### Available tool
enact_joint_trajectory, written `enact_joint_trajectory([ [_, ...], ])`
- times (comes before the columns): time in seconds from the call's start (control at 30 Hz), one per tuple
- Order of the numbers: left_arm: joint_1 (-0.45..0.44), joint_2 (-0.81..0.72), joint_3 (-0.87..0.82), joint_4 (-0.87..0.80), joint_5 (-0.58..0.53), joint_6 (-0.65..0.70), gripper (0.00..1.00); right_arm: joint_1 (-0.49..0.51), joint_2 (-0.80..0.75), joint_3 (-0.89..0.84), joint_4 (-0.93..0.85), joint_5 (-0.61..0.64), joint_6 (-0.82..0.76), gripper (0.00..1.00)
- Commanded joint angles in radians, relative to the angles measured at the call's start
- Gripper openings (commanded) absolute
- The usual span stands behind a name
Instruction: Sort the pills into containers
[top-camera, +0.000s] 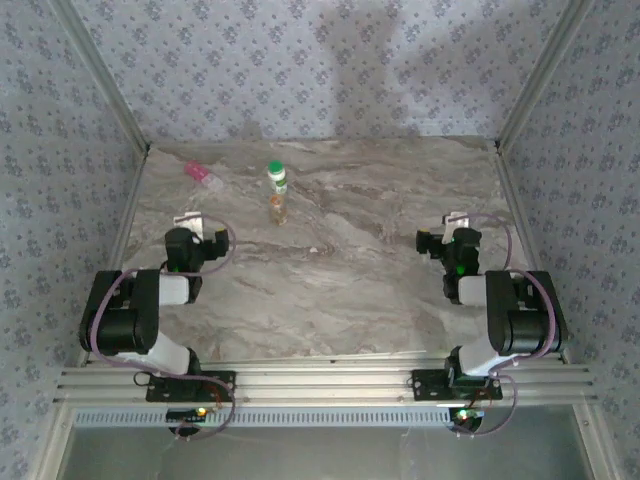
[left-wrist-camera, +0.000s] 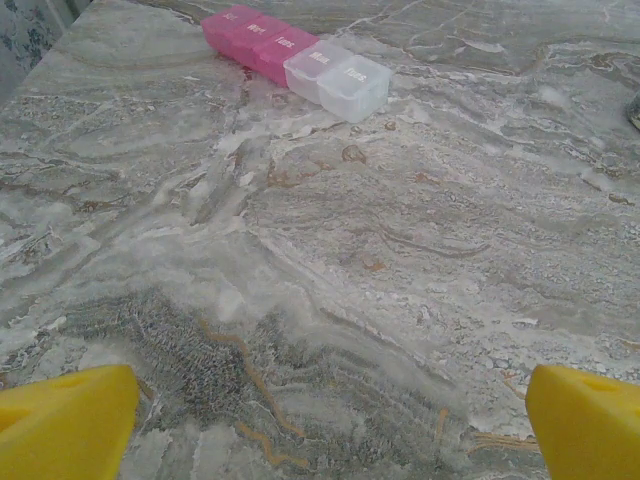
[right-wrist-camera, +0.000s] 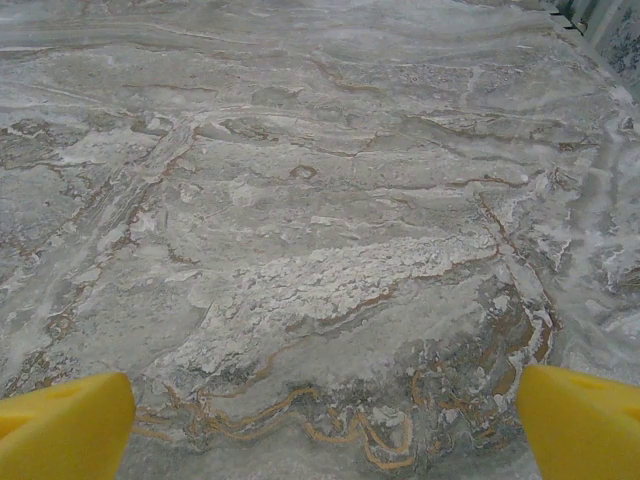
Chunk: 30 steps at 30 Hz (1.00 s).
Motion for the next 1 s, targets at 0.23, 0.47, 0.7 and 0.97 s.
enact_joint_trajectory([
  [0.23, 0.008, 0.009, 0.026, 0.033, 0.013, 0.013, 0.99, 0.002, 0.012, 0.020, 0.026, 0.001, -0.018, 1.00],
  [0.47, 0.008, 0.010, 0.026, 0.033, 0.012, 0.014, 0.99, 0.002, 0.012, 0.020, 0.026, 0.000, -0.018, 1.00],
  [0.7, 0.003, 0.008, 0.023, 0.037, 0.001, 0.017, 0.99, -0.013, 0.012, 0.022, 0.018, -0.031, -0.010, 1.00],
  [0.97, 0.002, 0.010, 0.023, 0.037, -0.003, 0.016, 0.99, -0.024, 0.012, 0.023, 0.018, -0.051, -0.002, 1.00],
])
